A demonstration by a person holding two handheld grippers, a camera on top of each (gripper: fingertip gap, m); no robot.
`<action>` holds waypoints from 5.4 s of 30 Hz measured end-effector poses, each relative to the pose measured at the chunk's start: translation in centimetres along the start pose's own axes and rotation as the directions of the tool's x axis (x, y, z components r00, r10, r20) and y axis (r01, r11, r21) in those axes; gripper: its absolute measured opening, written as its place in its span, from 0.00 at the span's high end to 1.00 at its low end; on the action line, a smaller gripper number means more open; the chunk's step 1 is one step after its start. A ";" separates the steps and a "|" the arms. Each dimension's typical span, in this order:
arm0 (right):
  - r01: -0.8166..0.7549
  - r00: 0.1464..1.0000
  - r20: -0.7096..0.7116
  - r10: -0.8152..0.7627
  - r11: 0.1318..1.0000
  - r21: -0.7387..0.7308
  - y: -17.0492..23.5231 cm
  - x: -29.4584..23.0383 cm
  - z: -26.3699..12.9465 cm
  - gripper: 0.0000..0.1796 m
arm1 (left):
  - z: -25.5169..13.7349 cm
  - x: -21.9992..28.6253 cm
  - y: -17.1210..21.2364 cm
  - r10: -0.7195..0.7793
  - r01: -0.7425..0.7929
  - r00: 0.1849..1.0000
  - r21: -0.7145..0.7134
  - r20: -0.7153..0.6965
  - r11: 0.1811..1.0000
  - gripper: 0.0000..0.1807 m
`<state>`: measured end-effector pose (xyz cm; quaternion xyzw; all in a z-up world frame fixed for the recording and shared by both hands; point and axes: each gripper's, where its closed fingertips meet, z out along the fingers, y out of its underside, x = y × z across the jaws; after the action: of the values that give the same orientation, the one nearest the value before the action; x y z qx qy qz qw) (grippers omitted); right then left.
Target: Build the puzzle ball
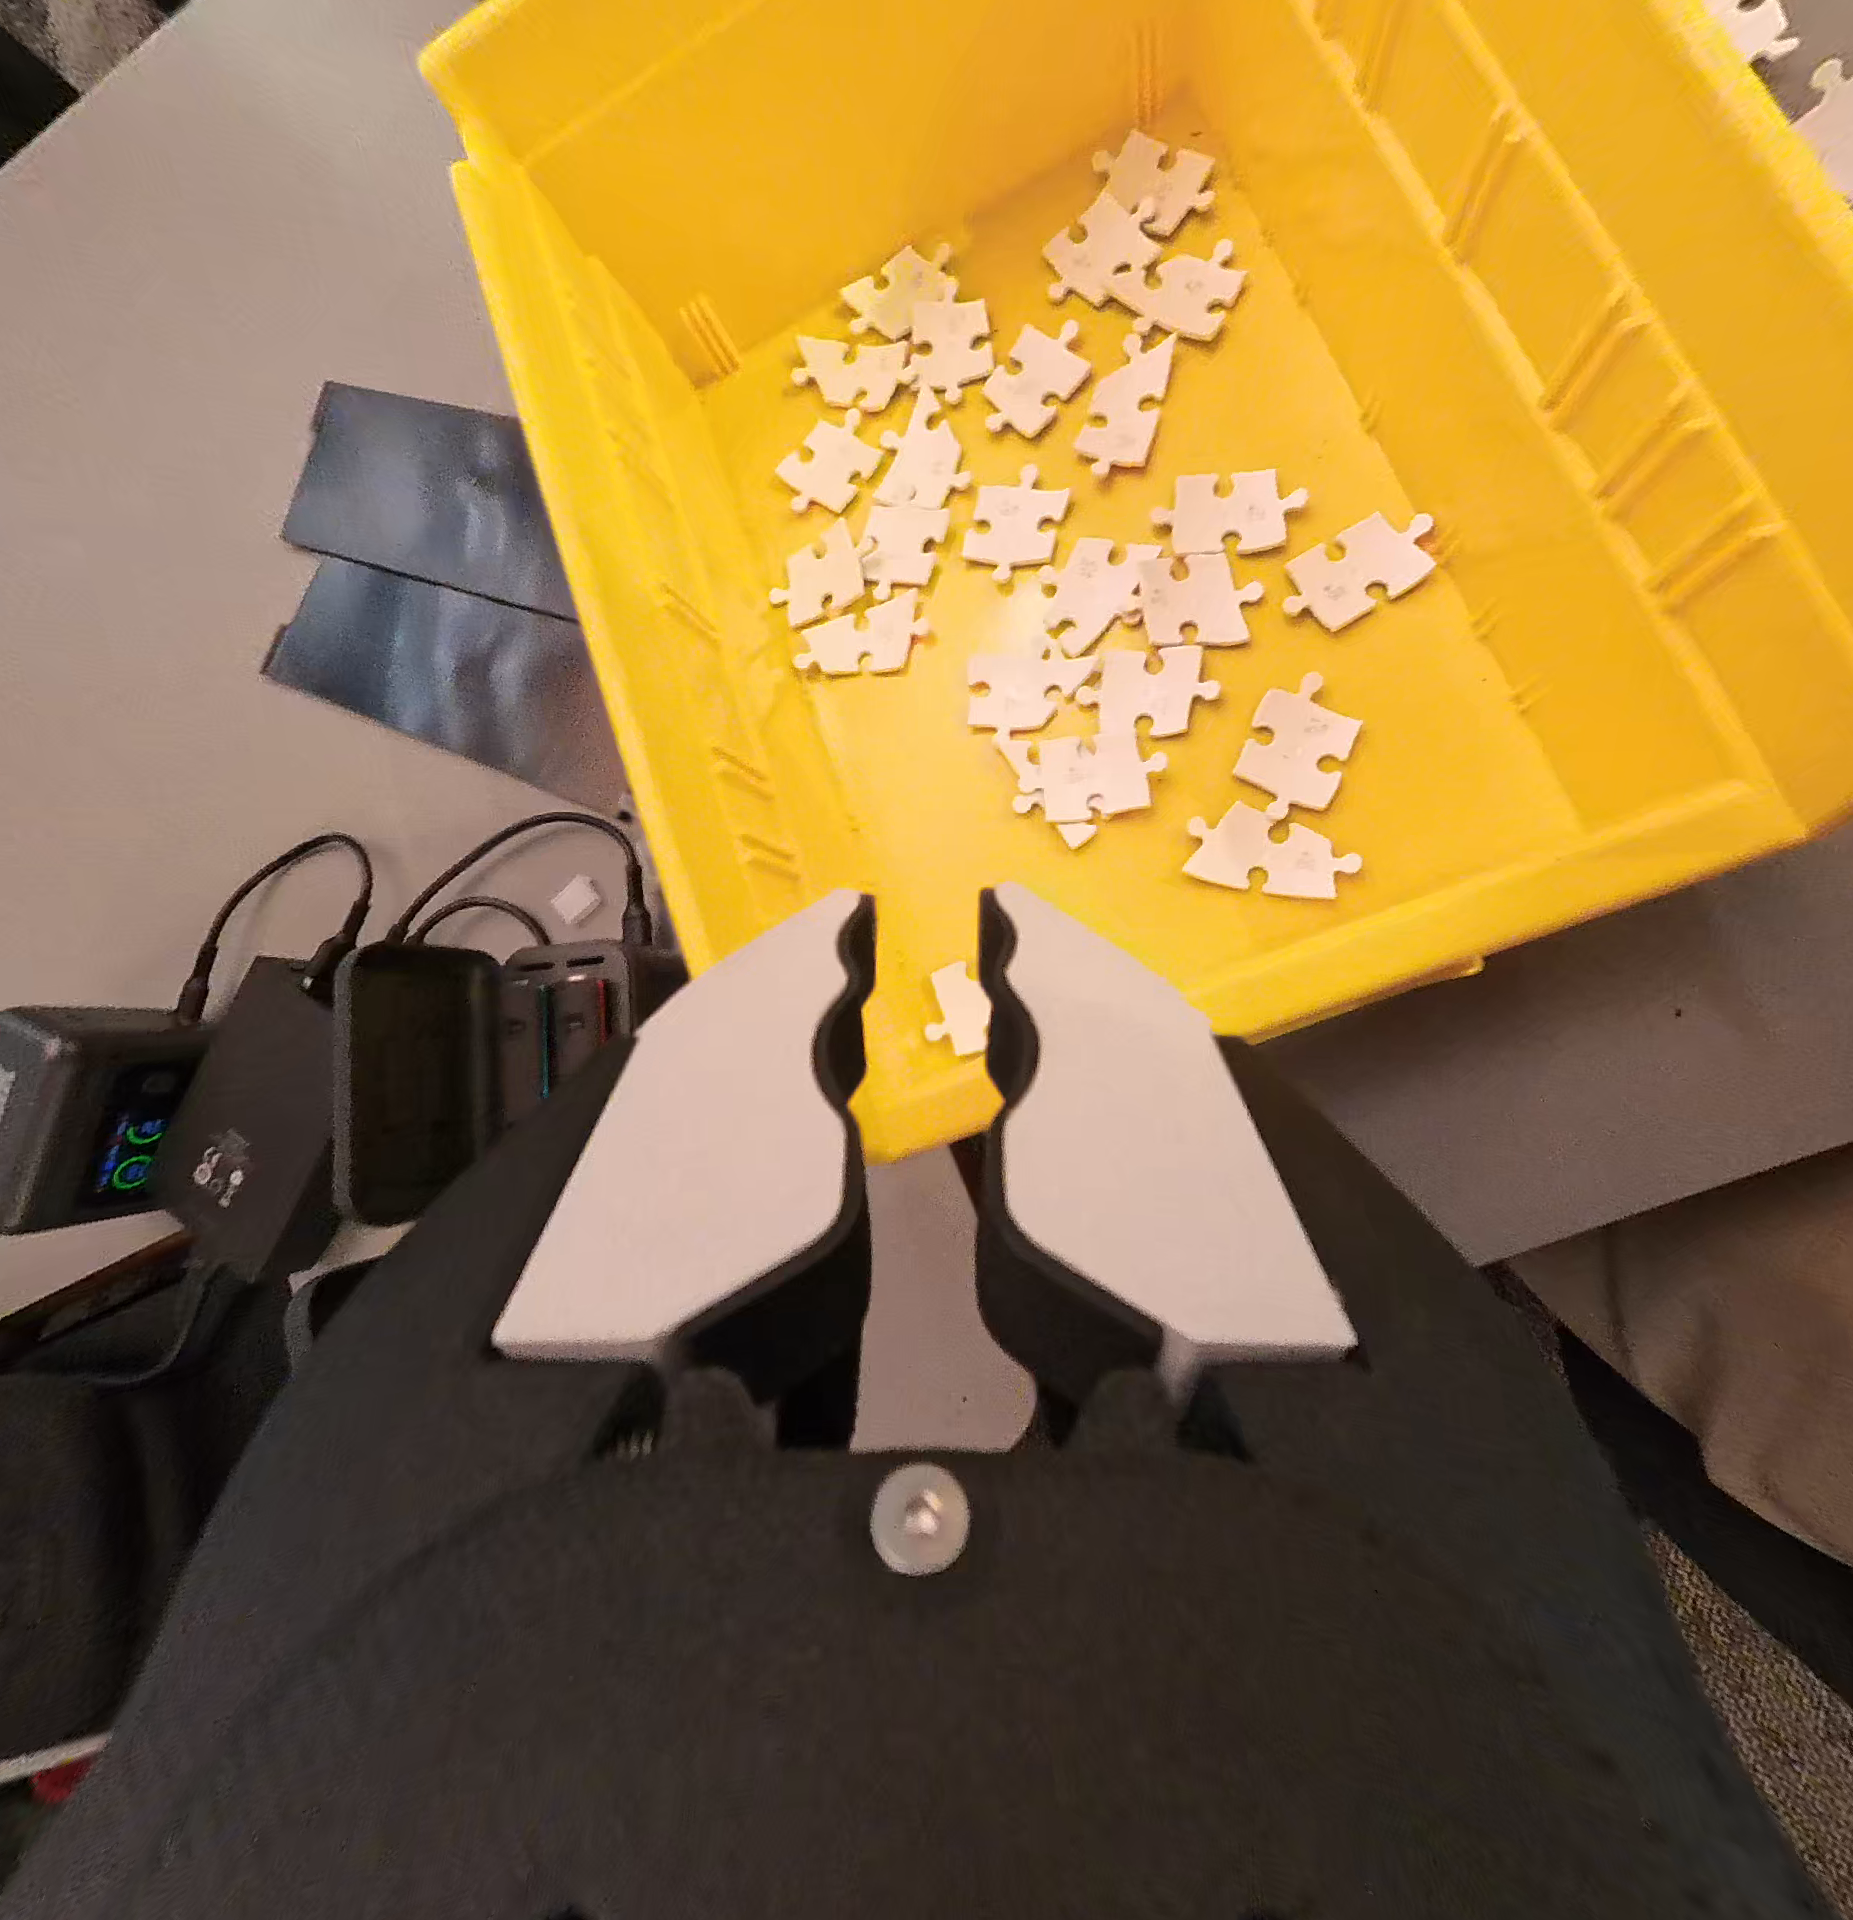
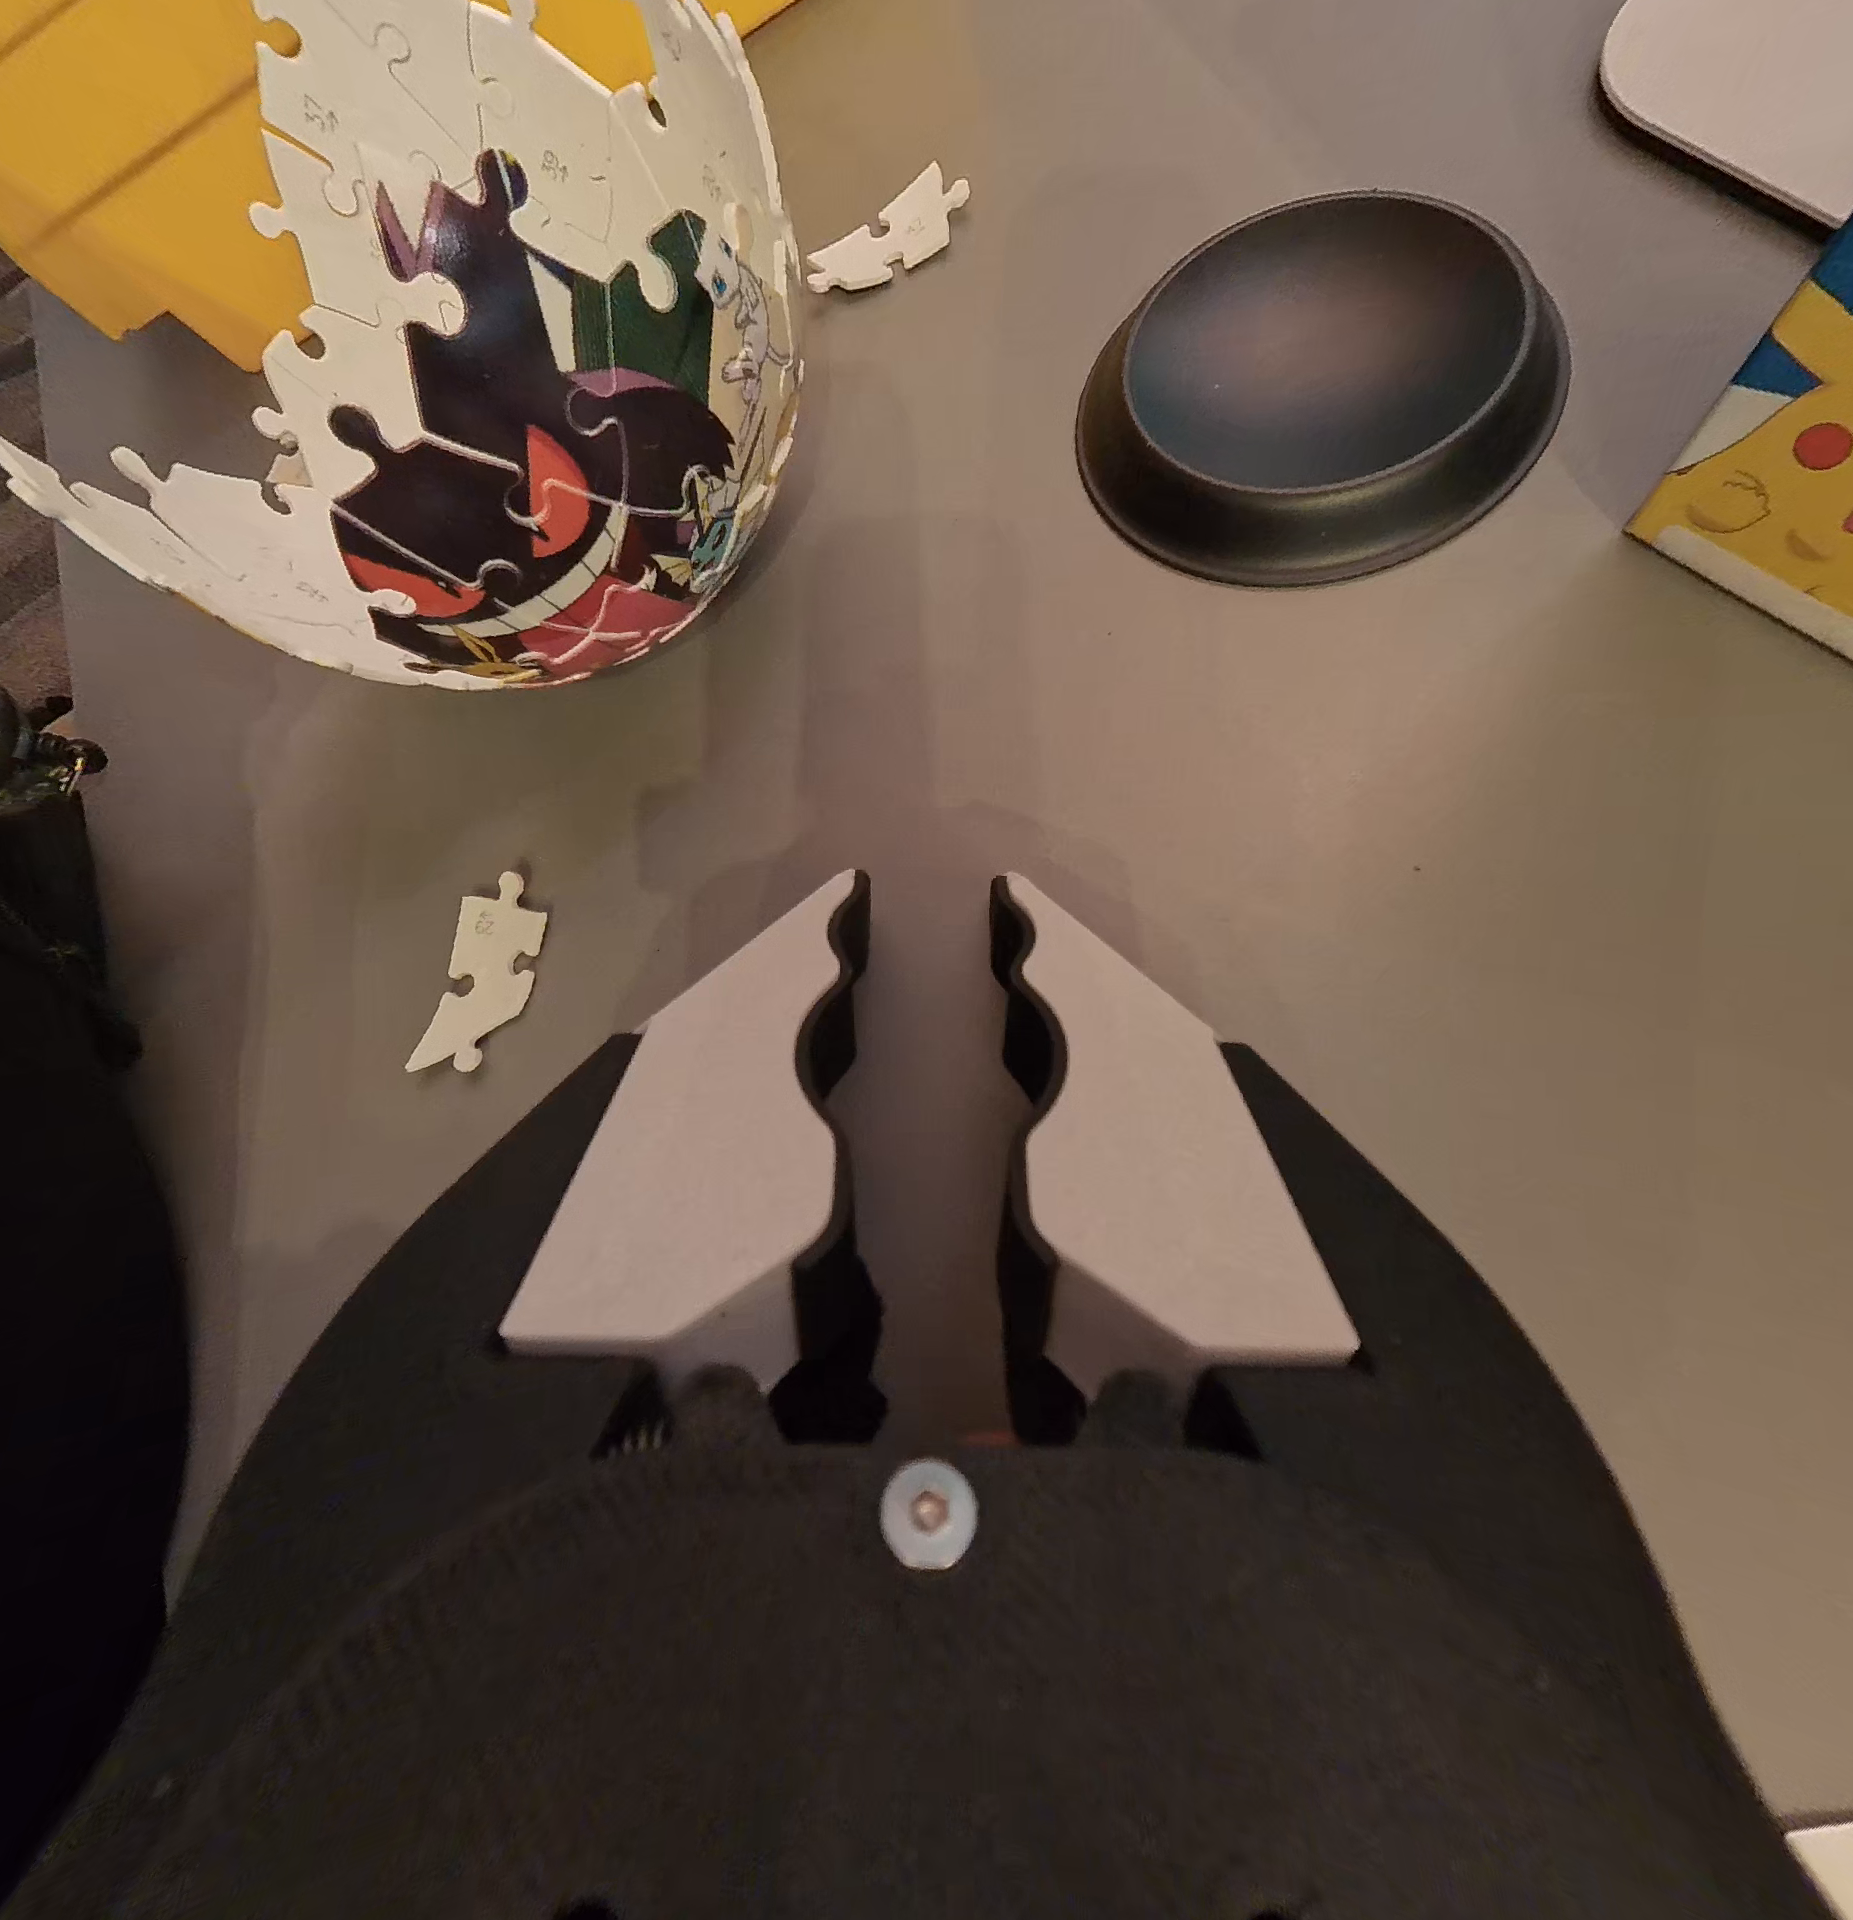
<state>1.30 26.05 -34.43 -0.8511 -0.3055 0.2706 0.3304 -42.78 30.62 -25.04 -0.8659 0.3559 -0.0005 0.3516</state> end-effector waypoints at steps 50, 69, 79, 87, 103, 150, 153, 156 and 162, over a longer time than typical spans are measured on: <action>0.014 1.000 0.007 -0.014 1.000 0.000 0.0 -0.2 0.0 0.87 | 7.5 1.8 1.6 0.041 -0.033 0.999 -0.278 0.021 0.960 0.99; 0.008 1.000 0.016 -0.008 1.000 0.005 0.0 -0.2 -0.1 0.87 | 8.9 0.9 -1.9 0.048 -0.039 0.998 -0.202 0.039 0.979 0.85; 0.003 1.000 0.015 -0.003 1.000 0.005 0.0 -0.2 -0.1 0.87 | 12.6 1.1 -3.6 0.030 -0.033 0.999 -0.171 -0.021 0.985 0.81; -0.002 1.000 0.012 0.002 1.000 0.002 0.0 -0.1 0.0 0.87 | 14.6 2.1 -4.2 0.020 -0.040 0.993 -0.165 -0.120 0.985 0.80; -0.005 1.000 0.007 0.004 1.000 0.003 0.0 0.0 0.0 0.87 | 15.4 1.9 -5.6 -0.072 0.057 0.989 -0.117 -0.128 0.992 0.79; -0.050 0.998 -0.046 0.051 0.998 0.030 -0.4 1.0 -0.2 0.82 | 3.4 2.4 -2.3 -0.128 0.143 0.984 0.127 -0.122 0.981 0.86; -0.048 0.996 -0.075 0.054 0.996 0.076 -1.0 1.4 -0.6 0.80 | 3.1 1.6 -2.1 -0.116 0.125 0.991 0.169 -0.061 0.978 0.86; -0.045 0.995 -0.087 0.051 0.997 0.068 -0.9 1.4 -0.5 0.79 | 1.0 -1.6 -2.5 -0.117 0.091 0.989 0.245 0.093 0.965 0.87; -0.057 0.995 -0.083 0.063 0.996 0.069 -0.9 1.5 -0.5 0.79 | -0.3 -4.3 -1.0 -0.227 0.181 0.960 0.254 0.166 0.950 0.80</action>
<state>2.35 27.48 -33.81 -0.8591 -0.2564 0.2540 0.3629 -45.42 33.60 -23.16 -0.8460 0.2259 0.0046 0.4829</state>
